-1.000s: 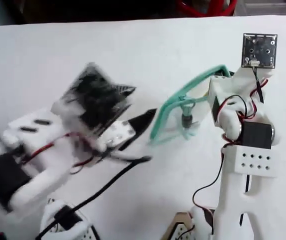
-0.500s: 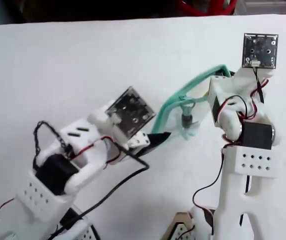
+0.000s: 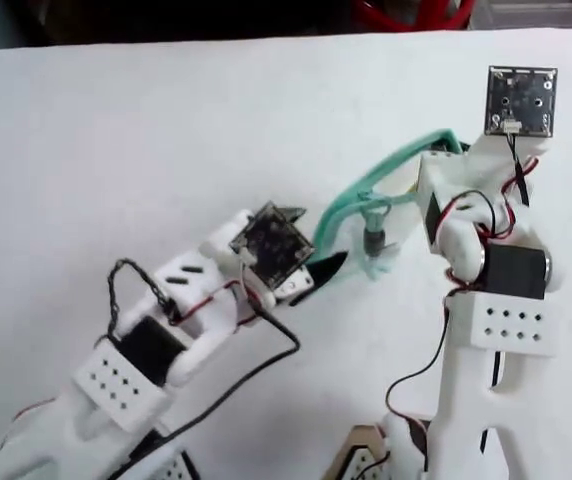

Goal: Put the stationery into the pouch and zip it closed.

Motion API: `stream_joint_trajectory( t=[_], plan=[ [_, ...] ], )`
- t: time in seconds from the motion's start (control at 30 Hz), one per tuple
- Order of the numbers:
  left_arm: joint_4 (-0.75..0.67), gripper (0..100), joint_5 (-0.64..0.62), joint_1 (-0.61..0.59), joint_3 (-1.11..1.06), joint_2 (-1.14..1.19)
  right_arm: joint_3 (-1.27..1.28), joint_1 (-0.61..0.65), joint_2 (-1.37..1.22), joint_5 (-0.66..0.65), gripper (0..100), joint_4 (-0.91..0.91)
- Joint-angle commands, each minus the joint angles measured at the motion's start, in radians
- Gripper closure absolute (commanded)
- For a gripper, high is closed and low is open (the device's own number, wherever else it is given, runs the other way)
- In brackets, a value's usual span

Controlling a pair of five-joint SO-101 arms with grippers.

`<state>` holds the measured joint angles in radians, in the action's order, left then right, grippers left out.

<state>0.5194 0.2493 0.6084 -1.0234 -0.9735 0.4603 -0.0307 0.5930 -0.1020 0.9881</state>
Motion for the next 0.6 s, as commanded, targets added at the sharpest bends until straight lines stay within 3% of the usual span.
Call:
stream_joint_trajectory(
  t=[0.0, 0.27, 0.57],
  plan=[
    [-0.097, 77, -0.002, 0.022, -0.041, 0.005, 0.035, 0.015, -0.038, 0.005, 98.1, -0.001],
    [-0.192, 83, 0.000, 0.124, -0.074, 0.016, 0.037, 0.018, -0.038, 0.005, 98.1, -0.001],
    [-0.219, 83, -0.002, 0.102, 0.037, 0.302, 0.038, 0.012, -0.038, 0.005, 98.1, 0.001]
  ],
)
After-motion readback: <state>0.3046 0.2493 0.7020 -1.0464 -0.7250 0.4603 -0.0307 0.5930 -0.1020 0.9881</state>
